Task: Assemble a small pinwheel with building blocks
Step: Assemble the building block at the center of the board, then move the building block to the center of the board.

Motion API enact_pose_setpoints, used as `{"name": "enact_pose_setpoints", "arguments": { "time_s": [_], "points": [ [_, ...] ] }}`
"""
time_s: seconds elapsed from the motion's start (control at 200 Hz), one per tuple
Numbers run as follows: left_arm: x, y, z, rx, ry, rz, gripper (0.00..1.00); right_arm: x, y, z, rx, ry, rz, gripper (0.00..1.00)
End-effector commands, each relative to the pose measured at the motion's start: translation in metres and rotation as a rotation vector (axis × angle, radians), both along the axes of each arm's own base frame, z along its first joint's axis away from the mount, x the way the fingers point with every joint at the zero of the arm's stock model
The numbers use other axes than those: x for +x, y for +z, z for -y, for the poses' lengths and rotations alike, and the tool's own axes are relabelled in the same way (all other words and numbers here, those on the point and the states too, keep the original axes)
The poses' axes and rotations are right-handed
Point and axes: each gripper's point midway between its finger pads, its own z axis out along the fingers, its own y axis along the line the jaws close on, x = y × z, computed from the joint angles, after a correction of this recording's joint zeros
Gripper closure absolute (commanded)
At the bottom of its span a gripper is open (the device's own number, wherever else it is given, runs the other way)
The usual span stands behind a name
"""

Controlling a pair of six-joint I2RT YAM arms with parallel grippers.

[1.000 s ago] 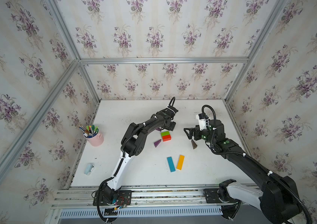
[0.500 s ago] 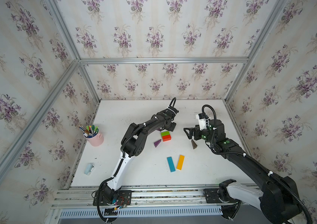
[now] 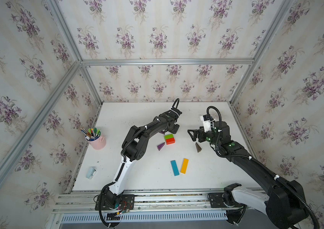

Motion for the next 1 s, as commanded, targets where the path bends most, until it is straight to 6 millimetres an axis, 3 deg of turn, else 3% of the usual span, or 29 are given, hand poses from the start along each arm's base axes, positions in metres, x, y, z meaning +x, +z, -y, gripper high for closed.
{"name": "enact_pose_setpoints", "arguments": {
  "time_s": [0.0, 0.11, 0.245, 0.385, 0.395, 0.41, 0.52, 0.704, 0.894, 0.994],
  "points": [
    [0.003, 0.023, 0.007, -0.038, -0.029, 0.042, 0.51, 0.007, 0.012, 0.001, 0.013, -0.02, 0.034, 0.0],
    [-0.003, 0.046, 0.014, -0.092, -0.076, 0.055, 0.5, 0.013, 0.014, 0.013, 0.036, -0.082, 0.002, 0.0],
    [-0.01, 0.091, 0.009, -0.135, -0.093, 0.132, 0.46, 0.012, 0.015, 0.029, 0.097, -0.121, 0.001, 0.0],
    [-0.024, 0.134, 0.0, -0.163, -0.134, 0.206, 0.28, 0.007, 0.008, 0.032, 0.038, -0.107, 0.012, 0.0],
    [-0.026, 0.138, -0.001, -0.167, -0.14, 0.212, 0.11, 0.007, 0.007, 0.033, 0.033, -0.107, 0.007, 0.0],
    [-0.028, 0.14, -0.001, -0.169, -0.146, 0.216, 0.02, 0.007, 0.005, 0.033, 0.024, -0.109, 0.0, 0.0],
    [-0.049, 0.162, -0.008, -0.21, -0.195, 0.241, 0.0, 0.008, -0.024, 0.047, -0.045, -0.19, -0.121, 0.07],
    [-0.115, 0.17, -0.006, -0.35, -0.397, 0.173, 0.0, -0.004, -0.09, 0.057, -0.153, -0.252, -0.42, 0.31],
    [-0.174, 0.161, -0.017, -0.471, -0.543, 0.058, 0.0, -0.015, -0.117, 0.049, -0.247, -0.269, -0.522, 0.4],
    [-0.193, 0.158, -0.021, -0.529, -0.583, 0.01, 0.0, -0.02, -0.131, 0.044, -0.305, -0.258, -0.564, 0.45]
  ]
}}
